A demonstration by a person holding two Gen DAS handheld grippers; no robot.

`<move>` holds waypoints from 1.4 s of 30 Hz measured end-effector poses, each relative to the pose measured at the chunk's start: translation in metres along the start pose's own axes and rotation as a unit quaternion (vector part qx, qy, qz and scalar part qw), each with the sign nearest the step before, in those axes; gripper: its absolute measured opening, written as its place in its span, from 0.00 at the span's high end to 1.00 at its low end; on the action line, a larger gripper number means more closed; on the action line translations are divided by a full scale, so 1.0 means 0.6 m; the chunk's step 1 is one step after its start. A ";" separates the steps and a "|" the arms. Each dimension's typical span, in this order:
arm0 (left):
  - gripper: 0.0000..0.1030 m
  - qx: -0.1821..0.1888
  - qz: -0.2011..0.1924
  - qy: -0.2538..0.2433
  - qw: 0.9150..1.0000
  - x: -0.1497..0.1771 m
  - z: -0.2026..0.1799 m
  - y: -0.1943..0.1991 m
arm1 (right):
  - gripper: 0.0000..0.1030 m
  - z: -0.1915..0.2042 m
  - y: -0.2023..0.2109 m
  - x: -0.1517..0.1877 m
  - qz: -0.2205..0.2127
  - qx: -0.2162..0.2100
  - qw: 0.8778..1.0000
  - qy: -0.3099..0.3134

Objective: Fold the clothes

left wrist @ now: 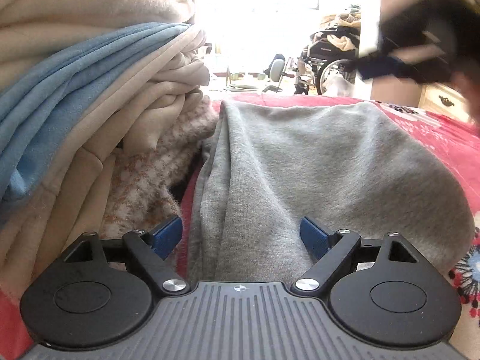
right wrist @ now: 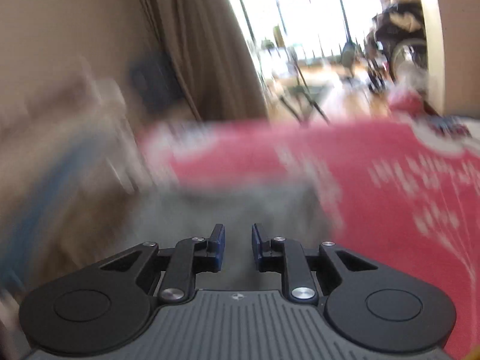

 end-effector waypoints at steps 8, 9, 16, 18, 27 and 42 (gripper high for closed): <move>0.14 0.018 -0.068 0.033 0.997 -0.022 0.030 0.077 | 0.94 0.016 0.112 0.023 -0.070 0.008 0.998 0.006; 0.14 0.023 -0.081 0.029 0.996 -0.025 0.032 0.093 | 0.94 0.030 0.124 0.031 -0.063 -0.005 0.998 0.021; 0.11 0.063 -0.026 -0.068 0.995 -0.015 -0.007 0.086 | 1.00 0.046 0.061 0.093 0.036 0.019 0.998 0.053; 0.15 0.043 0.023 -0.061 0.997 -0.002 -0.001 0.052 | 0.94 0.056 0.087 0.083 0.014 0.006 1.000 0.020; 0.15 0.040 -0.022 -0.029 0.999 -0.025 0.039 0.134 | 0.91 0.095 0.170 0.145 0.078 0.047 0.996 0.020; 0.00 0.041 -0.013 -0.037 0.998 0.008 0.021 0.326 | 0.36 0.228 0.355 0.265 0.045 0.113 0.993 0.005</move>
Point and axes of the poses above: each gripper's, at about its wrist camera, not at the fingertips, and y roughly against the way its jaws point, z to its left, x to its underside, the point moved 4 cm from there along -y, roughly the way its jaws point, and after that the axes turned 7 degrees about -x, right-handed, at the moved point
